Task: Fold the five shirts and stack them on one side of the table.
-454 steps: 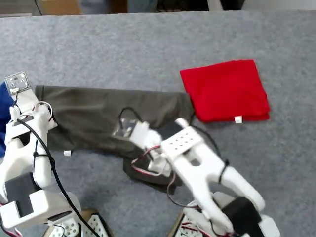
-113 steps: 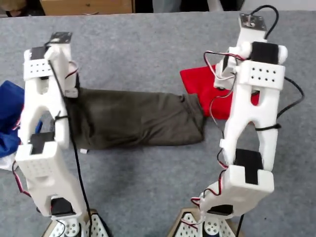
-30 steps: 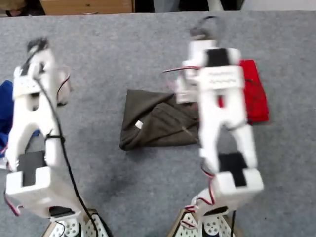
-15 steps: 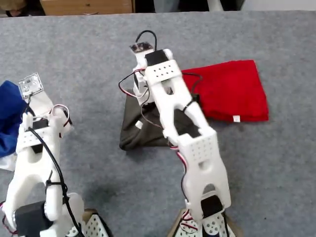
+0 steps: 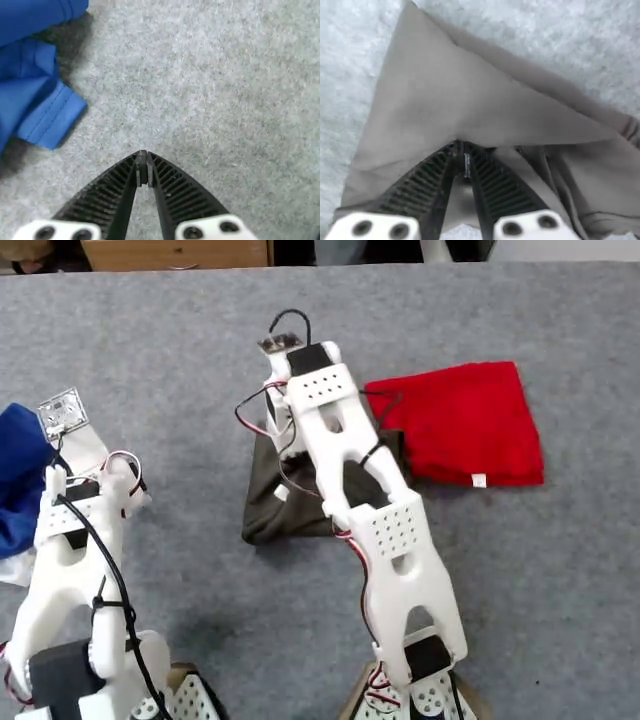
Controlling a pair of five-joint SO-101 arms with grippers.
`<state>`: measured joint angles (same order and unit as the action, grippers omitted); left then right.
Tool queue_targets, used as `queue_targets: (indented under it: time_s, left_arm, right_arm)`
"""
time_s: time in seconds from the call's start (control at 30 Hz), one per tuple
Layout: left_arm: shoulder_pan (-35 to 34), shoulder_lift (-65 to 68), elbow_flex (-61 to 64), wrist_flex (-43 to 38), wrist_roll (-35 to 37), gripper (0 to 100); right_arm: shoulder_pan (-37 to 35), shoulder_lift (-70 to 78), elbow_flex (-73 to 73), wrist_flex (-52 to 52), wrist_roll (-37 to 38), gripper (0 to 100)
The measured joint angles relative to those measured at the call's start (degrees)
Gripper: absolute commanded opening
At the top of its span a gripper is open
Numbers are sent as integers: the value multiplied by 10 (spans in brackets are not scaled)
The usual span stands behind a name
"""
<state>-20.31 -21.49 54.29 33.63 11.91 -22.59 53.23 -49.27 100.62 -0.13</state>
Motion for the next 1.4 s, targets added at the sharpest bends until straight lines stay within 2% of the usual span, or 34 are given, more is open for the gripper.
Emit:
queue_targets:
  time_s: [0.2,0.6,1.03,1.17,1.4]
  left_arm:
    - [0,3,-1,0,0,29]
    - [0,3,-1,0,0,29]
    - [0,3,-1,0,0,29]
    - [0,3,-1,0,0,29]
    - [0,3,-1,0,0,29]
  right_arm:
    - [12,-53,118,0,0,13]
    - [129,-229,309,0,0,13]
    - [229,-470,608,0,4,13]
    - [258,-527,621,0,44,13]
    - [268,-559,550,-5,48,14]
